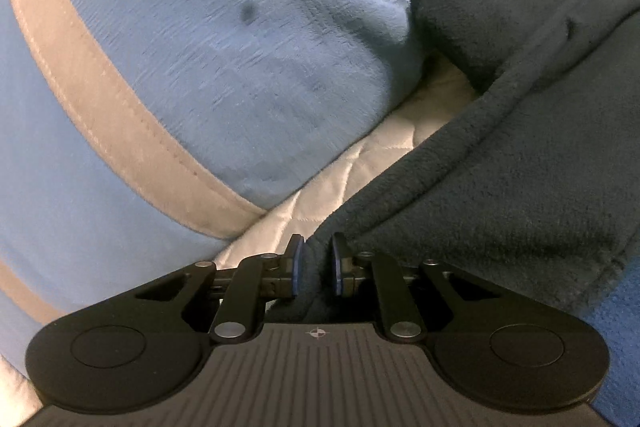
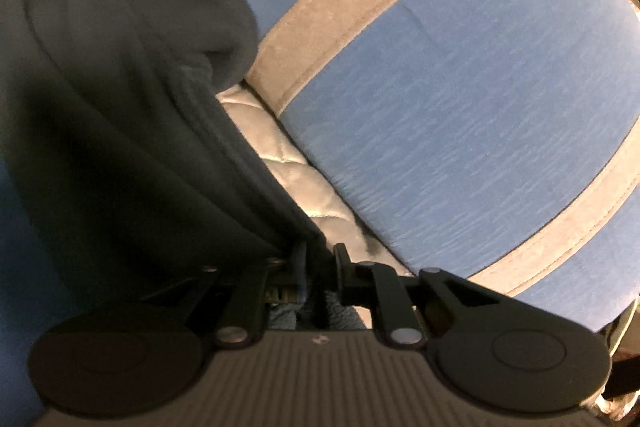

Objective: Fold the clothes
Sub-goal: 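Open both tools and raise them off the hood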

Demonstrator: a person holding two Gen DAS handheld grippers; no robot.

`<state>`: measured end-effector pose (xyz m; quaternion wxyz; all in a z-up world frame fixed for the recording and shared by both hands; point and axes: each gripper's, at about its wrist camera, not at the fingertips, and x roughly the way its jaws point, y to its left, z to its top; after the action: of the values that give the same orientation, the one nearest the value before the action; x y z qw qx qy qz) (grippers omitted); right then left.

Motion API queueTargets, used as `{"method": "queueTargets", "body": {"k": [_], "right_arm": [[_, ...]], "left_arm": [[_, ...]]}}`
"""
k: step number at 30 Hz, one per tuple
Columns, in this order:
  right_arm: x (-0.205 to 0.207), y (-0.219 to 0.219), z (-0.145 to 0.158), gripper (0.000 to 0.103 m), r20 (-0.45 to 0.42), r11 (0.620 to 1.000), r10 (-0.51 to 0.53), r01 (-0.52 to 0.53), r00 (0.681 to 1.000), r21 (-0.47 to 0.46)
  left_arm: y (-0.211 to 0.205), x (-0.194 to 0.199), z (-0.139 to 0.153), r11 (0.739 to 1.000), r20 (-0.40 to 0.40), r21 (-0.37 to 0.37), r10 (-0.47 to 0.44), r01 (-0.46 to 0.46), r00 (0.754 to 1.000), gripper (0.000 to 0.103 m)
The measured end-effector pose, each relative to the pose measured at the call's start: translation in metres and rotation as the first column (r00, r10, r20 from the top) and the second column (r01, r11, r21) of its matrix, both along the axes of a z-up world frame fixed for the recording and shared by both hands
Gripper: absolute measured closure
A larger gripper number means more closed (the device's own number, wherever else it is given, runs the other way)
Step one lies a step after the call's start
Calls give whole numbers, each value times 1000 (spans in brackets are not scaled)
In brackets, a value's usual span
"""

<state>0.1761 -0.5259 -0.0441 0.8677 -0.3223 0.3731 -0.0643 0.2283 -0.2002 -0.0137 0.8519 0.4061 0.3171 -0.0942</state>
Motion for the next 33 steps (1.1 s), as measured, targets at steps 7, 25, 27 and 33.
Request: {"method": "queueTargets", "body": {"k": [7,25,27,33], "right_arm": [[19,13,-10,90,8,993,-65,66,998,-94],[-88,3,136,0,185,977,-189,166,964,134],[-98,5,152,0,202,974,-197,168,959,154],[-146,0,218,0,295,955,-241,171,925,242]], "left_arm": [[-6,18,-1,999,14,-17,42,-42,999,82],[35,-91,165,899,71,-414,186,-141,980,33],[41,-106,187,868,78,-475,202,-141,976,31],[39,-141,245,801,143,-592,208,-85,968,25]]}}
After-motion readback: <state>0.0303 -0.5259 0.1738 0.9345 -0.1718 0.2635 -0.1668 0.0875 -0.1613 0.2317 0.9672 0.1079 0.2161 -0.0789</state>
